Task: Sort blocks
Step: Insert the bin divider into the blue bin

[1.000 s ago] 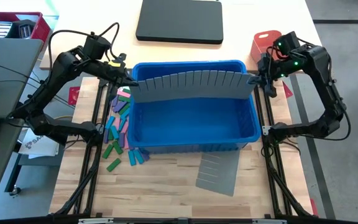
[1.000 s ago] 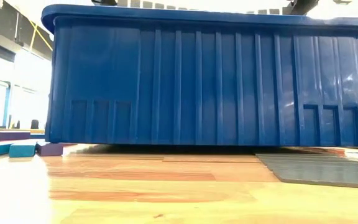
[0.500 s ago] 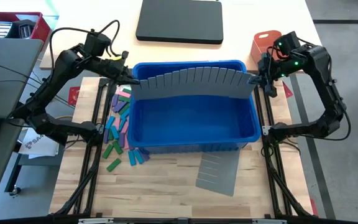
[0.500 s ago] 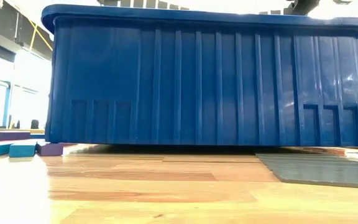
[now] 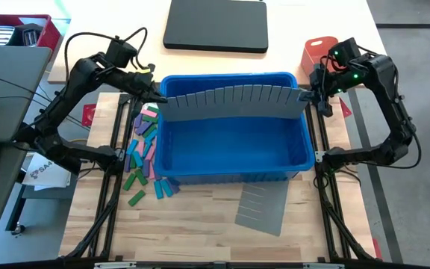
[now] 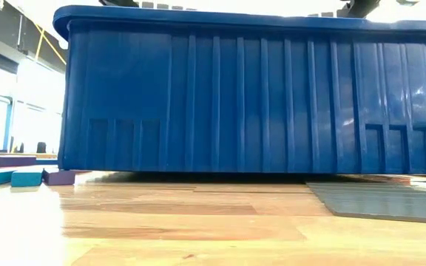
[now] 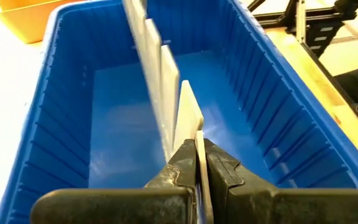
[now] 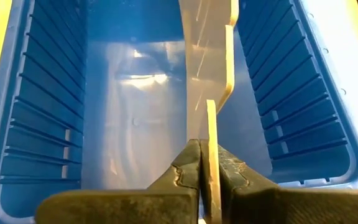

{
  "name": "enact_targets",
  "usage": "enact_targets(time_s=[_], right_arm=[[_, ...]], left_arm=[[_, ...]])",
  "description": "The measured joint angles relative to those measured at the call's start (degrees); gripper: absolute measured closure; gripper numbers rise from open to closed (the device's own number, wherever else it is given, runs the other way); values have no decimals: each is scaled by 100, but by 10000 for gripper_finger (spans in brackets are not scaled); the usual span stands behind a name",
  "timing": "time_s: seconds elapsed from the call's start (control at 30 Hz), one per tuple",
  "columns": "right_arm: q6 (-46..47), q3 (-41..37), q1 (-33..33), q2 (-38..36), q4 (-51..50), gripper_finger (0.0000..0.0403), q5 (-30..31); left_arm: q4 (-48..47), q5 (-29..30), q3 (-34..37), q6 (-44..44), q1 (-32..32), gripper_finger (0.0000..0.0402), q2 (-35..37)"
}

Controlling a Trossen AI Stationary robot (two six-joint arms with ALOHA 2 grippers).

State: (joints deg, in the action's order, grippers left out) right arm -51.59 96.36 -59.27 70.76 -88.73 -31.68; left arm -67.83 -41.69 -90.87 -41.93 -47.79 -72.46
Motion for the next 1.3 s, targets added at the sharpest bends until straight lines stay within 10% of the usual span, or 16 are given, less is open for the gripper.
enact_targets(time_s=[1.3], right_arm=[[2,2,0,0,24,400,22]], left_arm=[[93,-605,0,137,-218,401,114]])
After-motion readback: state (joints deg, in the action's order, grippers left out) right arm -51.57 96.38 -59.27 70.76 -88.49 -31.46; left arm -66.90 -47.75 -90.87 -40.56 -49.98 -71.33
